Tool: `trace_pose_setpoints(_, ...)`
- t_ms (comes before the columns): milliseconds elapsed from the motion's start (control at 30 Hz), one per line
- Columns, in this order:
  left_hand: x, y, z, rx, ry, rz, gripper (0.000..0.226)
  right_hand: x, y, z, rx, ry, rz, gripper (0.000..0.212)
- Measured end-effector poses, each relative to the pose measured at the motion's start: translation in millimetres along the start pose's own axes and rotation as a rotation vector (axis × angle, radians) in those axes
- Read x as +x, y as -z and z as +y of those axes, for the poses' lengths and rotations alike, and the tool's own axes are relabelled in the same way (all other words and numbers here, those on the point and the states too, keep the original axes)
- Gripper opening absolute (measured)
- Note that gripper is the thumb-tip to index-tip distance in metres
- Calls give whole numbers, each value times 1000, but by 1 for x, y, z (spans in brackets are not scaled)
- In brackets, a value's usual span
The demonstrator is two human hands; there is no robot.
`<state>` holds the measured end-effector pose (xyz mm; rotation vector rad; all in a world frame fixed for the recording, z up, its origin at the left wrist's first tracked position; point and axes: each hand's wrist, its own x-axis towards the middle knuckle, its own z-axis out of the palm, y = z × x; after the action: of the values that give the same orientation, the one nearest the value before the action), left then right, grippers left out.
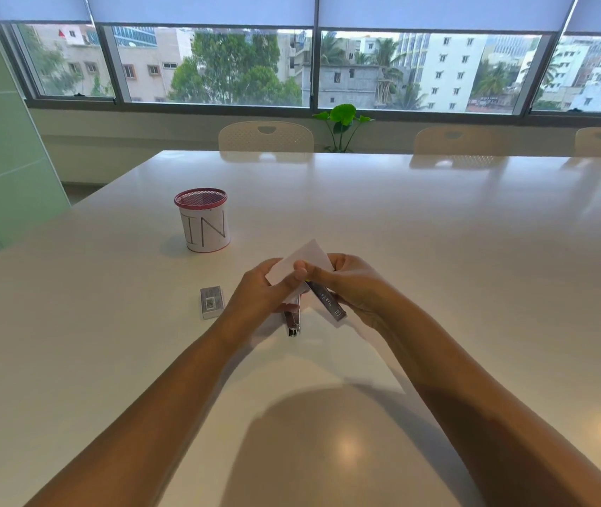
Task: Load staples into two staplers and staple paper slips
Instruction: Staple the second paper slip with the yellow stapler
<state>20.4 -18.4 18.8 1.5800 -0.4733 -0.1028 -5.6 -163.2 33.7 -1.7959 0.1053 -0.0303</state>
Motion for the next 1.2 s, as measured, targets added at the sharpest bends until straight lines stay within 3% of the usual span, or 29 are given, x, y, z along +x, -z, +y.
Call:
trace_pose_setpoints(67,0,0,1,-47,37,1,21,0,-1,1,5,0,2,38)
trace_pose_setpoints(233,-4,3,3,-164,79,-24,44,1,-4,1,7,-3,25,41)
trace_pose_setpoints(400,-2,6,1,-90,99,-47,56,1,-7,3,-14,-4,26,43)
trace_pose_setpoints(733,1,9,-2,-166,118,-75,12,-5,-10,0,-45,71,28,25)
trace_pose_setpoints(900,0,12,2,-180,120,-99,42,-7,-9,-4,-37,88,27,30)
trace_pose_setpoints(1033,0,6,4,-108,114,8,64,-9,-9,-8,1,57,6,31)
trace_pose_setpoints(1200,-1,4,6,-41,91,10,54,-10,-9,-8,25,70,7,24)
